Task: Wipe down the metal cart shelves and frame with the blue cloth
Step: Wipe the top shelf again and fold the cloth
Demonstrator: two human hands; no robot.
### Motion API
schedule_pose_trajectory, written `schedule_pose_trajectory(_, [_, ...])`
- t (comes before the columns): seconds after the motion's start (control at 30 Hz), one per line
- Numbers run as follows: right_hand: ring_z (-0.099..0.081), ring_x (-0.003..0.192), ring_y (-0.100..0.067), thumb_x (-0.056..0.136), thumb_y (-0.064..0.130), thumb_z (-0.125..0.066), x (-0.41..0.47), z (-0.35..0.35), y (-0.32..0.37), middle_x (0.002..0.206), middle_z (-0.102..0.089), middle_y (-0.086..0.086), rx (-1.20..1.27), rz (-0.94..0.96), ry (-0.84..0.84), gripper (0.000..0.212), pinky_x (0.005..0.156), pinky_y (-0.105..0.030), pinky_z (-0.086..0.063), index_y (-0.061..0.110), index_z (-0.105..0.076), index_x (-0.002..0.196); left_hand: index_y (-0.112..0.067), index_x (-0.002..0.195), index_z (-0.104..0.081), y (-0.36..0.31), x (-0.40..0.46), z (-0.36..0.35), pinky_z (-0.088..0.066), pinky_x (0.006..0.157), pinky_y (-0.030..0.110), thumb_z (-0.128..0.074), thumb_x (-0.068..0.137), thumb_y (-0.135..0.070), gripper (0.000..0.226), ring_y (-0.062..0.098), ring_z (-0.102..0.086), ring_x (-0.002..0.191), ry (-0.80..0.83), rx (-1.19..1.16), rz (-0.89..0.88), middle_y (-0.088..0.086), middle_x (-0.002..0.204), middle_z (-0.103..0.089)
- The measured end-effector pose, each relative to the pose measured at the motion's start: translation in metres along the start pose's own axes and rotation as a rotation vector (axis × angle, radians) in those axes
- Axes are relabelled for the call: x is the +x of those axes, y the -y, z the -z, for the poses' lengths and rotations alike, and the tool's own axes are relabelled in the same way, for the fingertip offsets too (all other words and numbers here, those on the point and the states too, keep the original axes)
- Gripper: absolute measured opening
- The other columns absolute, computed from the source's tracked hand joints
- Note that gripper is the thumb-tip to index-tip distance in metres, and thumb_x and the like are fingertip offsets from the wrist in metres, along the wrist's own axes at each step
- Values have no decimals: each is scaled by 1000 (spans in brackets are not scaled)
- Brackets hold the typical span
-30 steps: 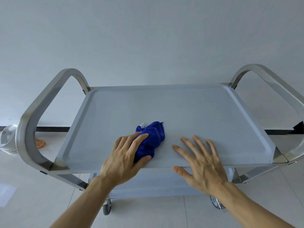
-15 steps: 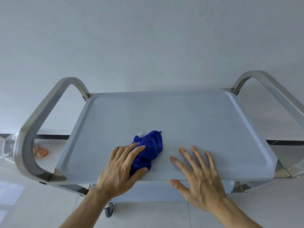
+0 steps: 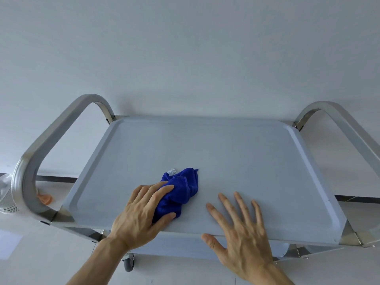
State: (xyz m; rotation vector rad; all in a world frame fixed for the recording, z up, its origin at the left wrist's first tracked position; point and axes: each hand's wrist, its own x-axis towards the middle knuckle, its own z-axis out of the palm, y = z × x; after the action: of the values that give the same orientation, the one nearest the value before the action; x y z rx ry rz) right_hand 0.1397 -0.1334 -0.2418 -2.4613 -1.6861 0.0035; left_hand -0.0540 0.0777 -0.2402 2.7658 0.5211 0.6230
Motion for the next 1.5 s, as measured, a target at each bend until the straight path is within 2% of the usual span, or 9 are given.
schedule_pose_trajectory(0.4, [-36, 144, -34, 85, 75, -44, 11, -5, 2, 156, -39, 2, -33, 11, -49, 68, 110, -66, -28, 40, -48, 143, -27, 142, -42, 13, 11, 3, -36, 106, 38, -57, 92, -53, 59, 13, -47, 127, 10, -65, 21, -11, 147, -44])
schedule_pose_trajectory(0.57, [-33, 146, -31, 85, 77, -43, 11, 0, 4, 158, -36, 3, -57, -12, 26, 69, 111, -64, -27, 41, -46, 144, -40, 139, -42, 12, 15, 13, -30, 106, 25, -58, 89, -54, 54, 1, -46, 122, 53, -215, 118, -30, 137, -45])
schedule_pose_trajectory(0.73, [-25, 149, -27, 87, 78, -39, 14, 23, 10, 160, -33, 5, -28, -59, 161, 68, 112, -60, -24, 43, -45, 144, -52, 124, -48, 6, 37, 41, -42, 90, 13, -60, 83, -50, 43, -2, -58, 107, 39, -762, 569, -29, 117, -61])
schedule_pose_trajectory(0.9, [-4, 152, -22, 85, 77, -37, 26, 58, 21, 163, -21, 8, 35, -144, 331, 65, 118, -44, 0, 47, -41, 143, -32, 127, -56, -18, 54, 77, -49, 91, 42, -62, 90, -48, 41, 23, -65, 115, -37, -1491, 963, 3, 125, -67])
schedule_pose_trajectory(0.97, [8, 153, -15, 91, 70, -38, 32, 72, 28, 165, -1, 15, 197, -255, 445, 61, 120, -42, 4, 51, -26, 147, -22, 135, -52, -27, 55, 93, -47, 97, 50, -55, 94, -47, 48, 36, -60, 120, 18, -1651, 969, 12, 132, -63])
schedule_pose_trajectory(1.1, [-43, 133, -2, 98, 50, -51, 48, 121, 58, 145, -42, 22, 708, -454, 293, 37, 100, -17, -39, 47, -43, 134, -16, 139, -53, -48, 56, 124, -56, 87, 38, -45, 97, -48, 54, 35, -60, 121, 123, -1754, 968, 12, 136, -60])
schedule_pose_trajectory(1.2, [-50, 121, 5, 96, 48, -55, 52, 170, 82, 133, -48, 33, 983, -435, 154, 31, 86, -14, -46, 58, -48, 124, -14, 132, -61, -71, 61, 149, -50, 97, 41, -34, 99, -55, 59, 33, -55, 127, 228, -1748, 912, 14, 139, -57])
schedule_pose_trajectory(1.37, [-38, 129, 4, 76, 59, -65, 54, 222, 100, 139, -35, 32, 822, -133, 72, 50, 101, -12, -35, 54, -54, 124, -5, 141, -48, -105, 76, 183, -43, 100, 50, -32, 99, -60, 70, 43, -48, 131, 261, -1809, 869, 26, 142, -50])
schedule_pose_trajectory(1.5, [-43, 119, -1, 77, 55, -66, 68, 243, 94, 127, -39, 27, 740, -133, 76, 41, 99, -23, -43, 47, -61, 117, -15, 141, -35, -120, 85, 204, -50, 84, 59, -66, 89, -41, 66, 49, -57, 116, 213, -1719, 736, 22, 137, -55])
